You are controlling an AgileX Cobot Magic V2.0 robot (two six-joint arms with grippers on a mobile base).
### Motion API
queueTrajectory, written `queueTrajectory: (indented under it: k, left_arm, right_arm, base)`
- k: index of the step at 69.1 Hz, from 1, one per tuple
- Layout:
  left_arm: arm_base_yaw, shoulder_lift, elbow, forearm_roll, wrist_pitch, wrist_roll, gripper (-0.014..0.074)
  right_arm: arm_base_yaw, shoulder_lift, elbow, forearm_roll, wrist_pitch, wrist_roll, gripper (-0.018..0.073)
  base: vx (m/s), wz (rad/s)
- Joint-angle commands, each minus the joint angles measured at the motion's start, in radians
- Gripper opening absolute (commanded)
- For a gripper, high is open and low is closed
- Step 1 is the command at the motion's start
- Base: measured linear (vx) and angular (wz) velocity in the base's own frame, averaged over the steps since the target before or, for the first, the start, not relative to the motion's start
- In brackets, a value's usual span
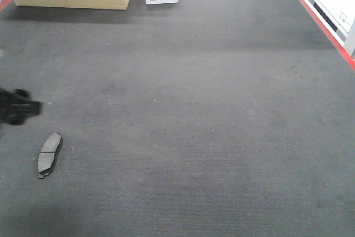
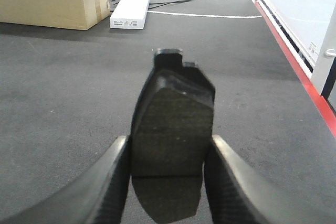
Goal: Move and align brake pads A on conveyor
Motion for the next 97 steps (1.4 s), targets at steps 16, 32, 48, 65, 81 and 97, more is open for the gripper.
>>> queueTrajectory:
  k: [16, 32, 48, 65, 81, 97]
  left_arm:
    - [-0.006, -0.455, 0.227, -0.002, -0.183, 0.005, 0.0481]
    - [-0.006, -0.745, 0.395, -0.001, -0.233, 0.007, 0.0481]
    - [-0.006, -0.954, 0.491, -0.002, -0.242, 0.006, 0.0481]
    - [-0.006, -1.014, 0.504, -0.002, -0.174, 0.006, 0.0481]
    - [-0.006, -1.014, 0.504, -0.002, -0.162, 0.006, 0.0481]
    - [-0.006, -1.014, 0.504, -0.002, -0.162, 0.006, 0.0481]
  right_arm:
    - [-0.007, 0.009, -0.031, -0.007, -0.099, -0.011, -0.0008]
    - [-0.007, 0.009, -0.031, -0.007, -0.099, -0.011, -0.0008]
    - [-0.007, 0.009, -0.031, -0.007, -0.099, -0.011, -0.0008]
    - [-0.007, 0.009, -0.031, -0.007, -0.099, -0.011, -0.0008]
    - [-0.007, 0.009, -0.031, -0.007, -0.099, -0.011, -0.0008]
    - [-0.007, 0.009, -0.031, -0.007, -0.099, -0.011, -0.0008]
  base:
    - [0.00, 0.00]
    - [0.00, 0.00]
    - [0.00, 0.00]
    - [0.00, 0.00]
    - [0.00, 0.00]
    - [0.00, 0.00]
